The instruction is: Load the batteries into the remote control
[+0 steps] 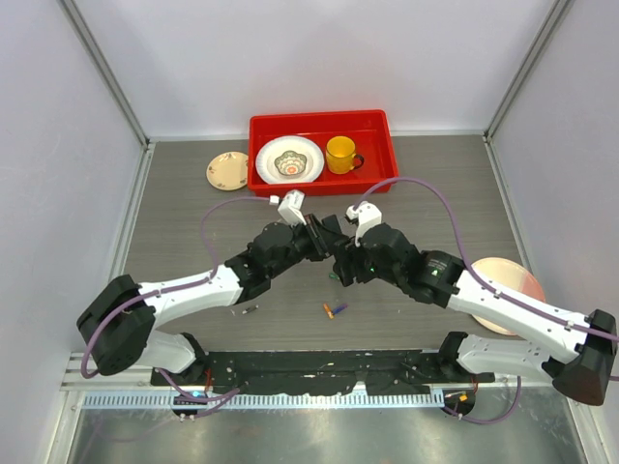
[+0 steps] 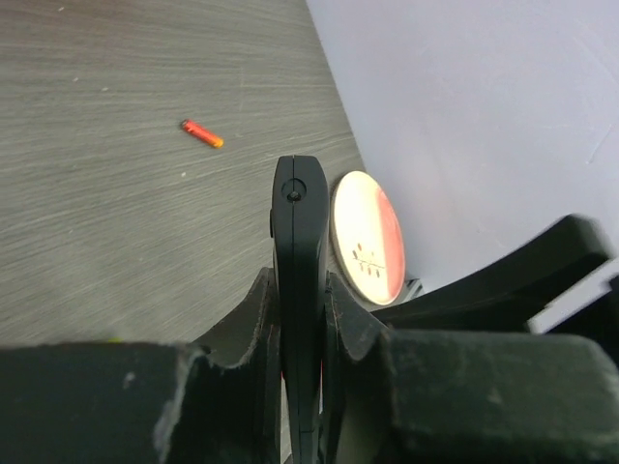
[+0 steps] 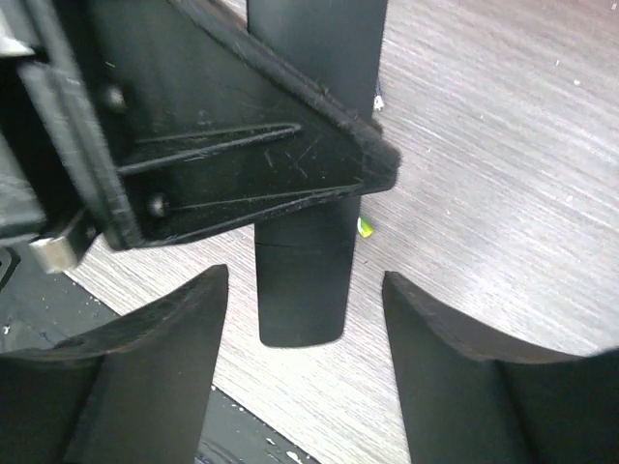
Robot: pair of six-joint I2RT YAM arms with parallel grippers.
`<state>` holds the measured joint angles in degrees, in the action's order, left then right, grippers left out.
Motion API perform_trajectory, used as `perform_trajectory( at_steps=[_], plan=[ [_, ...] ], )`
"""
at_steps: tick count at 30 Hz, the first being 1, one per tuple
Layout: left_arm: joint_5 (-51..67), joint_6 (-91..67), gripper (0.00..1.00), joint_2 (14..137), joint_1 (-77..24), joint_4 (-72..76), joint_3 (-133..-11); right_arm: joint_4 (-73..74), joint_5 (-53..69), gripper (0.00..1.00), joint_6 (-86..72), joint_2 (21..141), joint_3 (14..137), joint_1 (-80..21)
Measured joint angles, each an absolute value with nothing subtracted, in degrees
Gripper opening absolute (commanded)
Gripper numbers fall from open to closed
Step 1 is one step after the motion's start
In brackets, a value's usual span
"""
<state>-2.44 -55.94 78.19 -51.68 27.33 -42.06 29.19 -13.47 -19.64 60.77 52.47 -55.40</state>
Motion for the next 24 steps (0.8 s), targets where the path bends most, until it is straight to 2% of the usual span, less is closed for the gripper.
perform_trajectory(
  at_steps=[9,20,24],
  plan=[
    [-4.3,-55.1,0.0,72.9,-49.1,28.1,-36.1,29.1,-9.8,0.79,-21.4,52.8,52.5,-55.4],
    [3.2,-57.4,0.0,67.7,-42.3,49.5,-22.3,18.8,-11.4,0.81,-30.9,42.5,40.2,-54.5],
    [4.6,-58.3,0.0,67.7,-42.2,54.7,-19.7,11.7,-5.7,0.82,-36.7,42.5,37.1,-50.6]
  ],
)
